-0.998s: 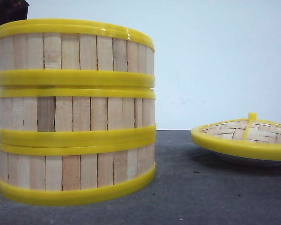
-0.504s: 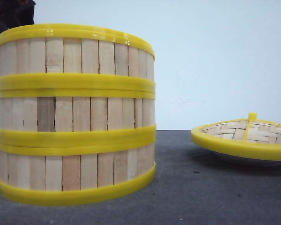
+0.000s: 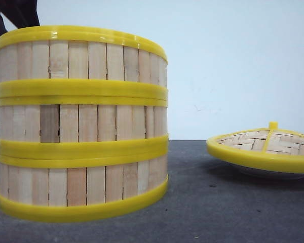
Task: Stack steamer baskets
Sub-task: 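Lower the basket onto the two-basket stack and open the left gripper, then move the right gripper to the bamboo lid and grasp its center knob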
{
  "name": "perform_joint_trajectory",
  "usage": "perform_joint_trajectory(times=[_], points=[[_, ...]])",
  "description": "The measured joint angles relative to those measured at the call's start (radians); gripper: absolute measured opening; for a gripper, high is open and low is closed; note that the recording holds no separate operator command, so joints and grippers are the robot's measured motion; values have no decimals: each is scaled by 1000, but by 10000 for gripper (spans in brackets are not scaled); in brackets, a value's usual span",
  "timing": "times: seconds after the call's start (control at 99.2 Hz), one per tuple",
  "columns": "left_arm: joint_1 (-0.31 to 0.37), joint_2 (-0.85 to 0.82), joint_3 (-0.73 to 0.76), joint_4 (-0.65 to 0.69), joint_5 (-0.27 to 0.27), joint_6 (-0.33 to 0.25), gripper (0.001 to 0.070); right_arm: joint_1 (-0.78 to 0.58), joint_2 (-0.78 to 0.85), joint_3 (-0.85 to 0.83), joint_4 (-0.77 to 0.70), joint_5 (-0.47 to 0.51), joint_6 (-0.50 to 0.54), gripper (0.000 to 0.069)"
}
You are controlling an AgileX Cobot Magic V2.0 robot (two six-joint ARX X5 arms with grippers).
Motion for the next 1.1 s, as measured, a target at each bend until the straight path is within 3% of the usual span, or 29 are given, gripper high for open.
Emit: perform_joint_trajectory(times=[0.081,0.141,0.353,0.474,0.827,1.099], points=[[0,-48,11,-1,-5,0,277,0,51,0,61,-3,0,499],[0,-90,14,-2,-40,1,276,0,103,0,109,-5,-1,499],[1,-199,16,-100,-290,26,276,0,326,0,288,-3,-20,499],[3,-218,16,-177,-367,29,276,-1,434,0,386,21,-27,499],[3,-220,16,-220,-390,49,276,-71,650,0,558,19,-29,463],[3,-220,16,-212,-390,49,276,-78,744,0,592,18,-52,450]])
